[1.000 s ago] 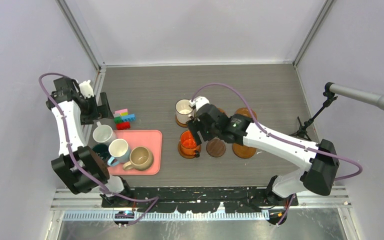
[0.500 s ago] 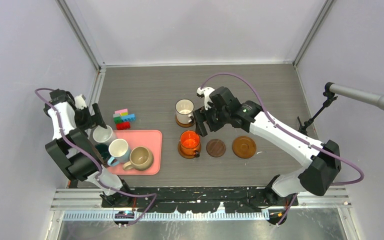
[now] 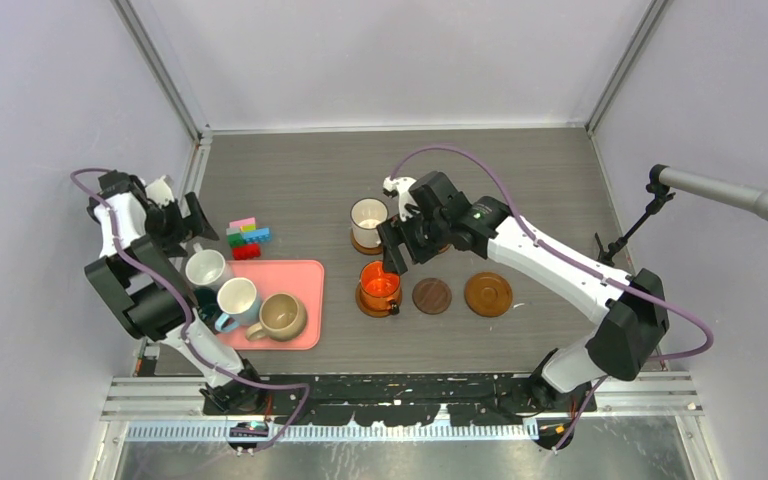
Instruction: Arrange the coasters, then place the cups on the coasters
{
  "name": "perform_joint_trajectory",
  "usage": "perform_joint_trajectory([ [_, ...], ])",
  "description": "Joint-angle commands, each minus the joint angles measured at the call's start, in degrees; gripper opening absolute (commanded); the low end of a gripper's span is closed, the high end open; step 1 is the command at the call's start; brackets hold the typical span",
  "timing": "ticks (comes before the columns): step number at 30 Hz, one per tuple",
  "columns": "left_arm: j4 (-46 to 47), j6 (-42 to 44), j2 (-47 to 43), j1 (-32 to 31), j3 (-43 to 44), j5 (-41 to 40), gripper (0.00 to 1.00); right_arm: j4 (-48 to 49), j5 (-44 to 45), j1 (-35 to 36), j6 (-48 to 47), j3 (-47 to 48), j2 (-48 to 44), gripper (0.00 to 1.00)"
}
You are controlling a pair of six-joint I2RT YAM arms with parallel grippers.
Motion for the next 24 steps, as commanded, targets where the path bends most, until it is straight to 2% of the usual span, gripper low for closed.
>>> perform_joint_trajectory([
  [1, -1.4, 3.0, 0.7, -1.9, 1.4, 8.0, 0.94, -0.2, -1.5, 0.2, -0.3, 2.4, -0.4, 0.83],
  [24, -5.8, 9.5, -9.0, -24.3, -10.3, 10.9, 0.88, -1.0, -2.1, 0.2, -4.9, 10.9, 6.2, 0.83],
])
